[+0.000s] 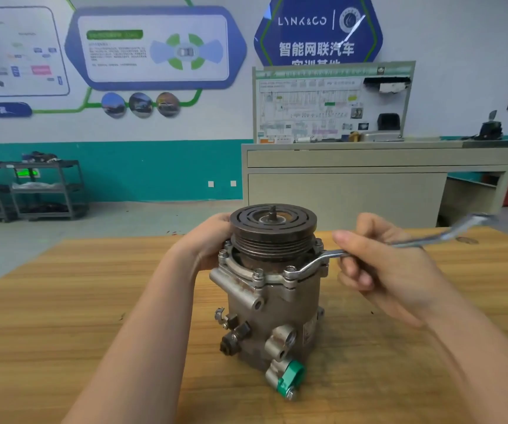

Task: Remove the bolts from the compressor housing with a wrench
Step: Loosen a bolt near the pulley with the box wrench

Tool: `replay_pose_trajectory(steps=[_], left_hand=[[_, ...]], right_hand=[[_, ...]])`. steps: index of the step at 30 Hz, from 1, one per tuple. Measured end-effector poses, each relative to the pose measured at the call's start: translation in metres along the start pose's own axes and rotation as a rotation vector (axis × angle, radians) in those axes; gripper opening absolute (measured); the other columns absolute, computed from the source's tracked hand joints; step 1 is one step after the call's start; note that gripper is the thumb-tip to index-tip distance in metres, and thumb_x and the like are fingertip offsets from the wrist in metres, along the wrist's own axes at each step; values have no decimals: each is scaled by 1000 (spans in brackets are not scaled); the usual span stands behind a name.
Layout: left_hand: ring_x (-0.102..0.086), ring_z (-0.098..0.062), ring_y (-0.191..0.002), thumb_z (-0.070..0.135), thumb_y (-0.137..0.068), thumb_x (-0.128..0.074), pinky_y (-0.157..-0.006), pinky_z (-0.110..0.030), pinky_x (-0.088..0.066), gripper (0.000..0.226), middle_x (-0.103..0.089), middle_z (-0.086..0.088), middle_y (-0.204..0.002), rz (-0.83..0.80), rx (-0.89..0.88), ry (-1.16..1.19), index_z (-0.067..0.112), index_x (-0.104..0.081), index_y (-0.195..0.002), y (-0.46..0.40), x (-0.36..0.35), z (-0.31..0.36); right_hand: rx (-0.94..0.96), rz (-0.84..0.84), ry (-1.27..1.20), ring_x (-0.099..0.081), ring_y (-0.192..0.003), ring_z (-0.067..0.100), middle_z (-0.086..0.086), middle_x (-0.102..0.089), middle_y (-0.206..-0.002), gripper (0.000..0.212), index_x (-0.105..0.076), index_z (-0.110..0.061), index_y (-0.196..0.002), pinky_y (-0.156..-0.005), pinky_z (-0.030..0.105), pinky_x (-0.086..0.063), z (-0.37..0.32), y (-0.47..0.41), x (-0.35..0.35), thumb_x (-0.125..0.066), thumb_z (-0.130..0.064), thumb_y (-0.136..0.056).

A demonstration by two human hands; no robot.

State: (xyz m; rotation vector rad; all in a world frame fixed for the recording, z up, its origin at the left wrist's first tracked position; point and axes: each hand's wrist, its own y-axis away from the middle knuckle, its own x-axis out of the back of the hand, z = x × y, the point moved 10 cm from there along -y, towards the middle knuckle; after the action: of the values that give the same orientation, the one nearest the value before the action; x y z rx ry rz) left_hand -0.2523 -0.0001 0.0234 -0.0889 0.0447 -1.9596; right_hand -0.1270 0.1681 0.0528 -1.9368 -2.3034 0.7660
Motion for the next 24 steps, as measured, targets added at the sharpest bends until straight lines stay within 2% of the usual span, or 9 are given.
replay_pose_trajectory(steps=[3,5,8,13,17,19,21,23,24], left_hand=[[-69,-15,-57,2,-95,-48,-48,-20,-52,19,-72,-8,-68,19,4,-34,2,-66,-87,1,2,1],[-69,-15,-56,1,-95,-48,-48,-20,-51,20,-72,-8,-66,22,1,-62,2,-66,-85,1,2,2],[-70,-16,-60,5,-95,-49,-50,-22,-52,18,-73,-9,-70,27,4,-74,3,-66,-89,-3,4,1],[-70,-17,-64,8,-95,-51,-52,-23,-53,16,-73,-10,-74,15,1,-45,5,-66,-92,-4,2,-1],[-71,-21,-66,8,-95,-51,-53,-25,-54,18,-73,-13,-77,15,12,-44,2,-67,-94,-3,2,-3],[-71,-20,-64,8,-96,-50,-51,-24,-54,18,-73,-13,-75,20,13,-46,2,-67,-92,-3,3,-3],[-71,-20,-65,8,-96,-49,-52,-23,-54,18,-73,-13,-77,21,5,-54,1,-66,-94,-2,2,-1],[-70,-18,-62,7,-96,-48,-51,-22,-53,18,-73,-12,-74,23,-5,-79,2,-65,-92,-1,1,0],[-69,-16,-59,6,-96,-48,-49,-21,-52,19,-72,-10,-70,31,-10,-93,2,-65,-89,-1,1,1]], right_hand=[[-179,-45,-123,-36,-29,6,6,-46,-42,25,-45,-11,-54,-35,11,-23,18,-22,-3,-65,-11,-70],[-77,16,-166,-32,-28,6,5,-43,-39,30,-38,-9,-56,-35,10,-22,8,-24,2,-64,-12,-72],[190,168,-154,-27,-27,8,4,-41,-36,39,-35,-18,-50,-36,11,-22,-20,-5,14,-62,-12,-78],[392,358,265,-35,-32,12,8,-49,-41,46,-44,-20,-47,-38,16,-31,-35,37,7,-61,-8,-88],[443,429,426,-41,-33,7,9,-54,-44,41,-44,-17,-50,-38,15,-36,-36,53,-15,-65,-31,-83],[475,448,517,-42,-35,5,8,-54,-47,47,-43,-13,-57,-38,15,-35,-38,61,-30,-69,-43,-81],[561,452,772,-45,-41,9,1,-49,-49,45,-38,-16,-61,-40,18,-36,-43,67,-48,-65,-45,-83],[635,404,1029,-45,-46,11,-5,-34,-50,42,-30,-24,-62,-45,19,-38,-39,60,-72,-60,-37,-88],[590,395,1058,-45,-46,10,-8,-29,-51,41,-30,-26,-62,-48,17,-38,-33,54,-73,-59,-31,-90]])
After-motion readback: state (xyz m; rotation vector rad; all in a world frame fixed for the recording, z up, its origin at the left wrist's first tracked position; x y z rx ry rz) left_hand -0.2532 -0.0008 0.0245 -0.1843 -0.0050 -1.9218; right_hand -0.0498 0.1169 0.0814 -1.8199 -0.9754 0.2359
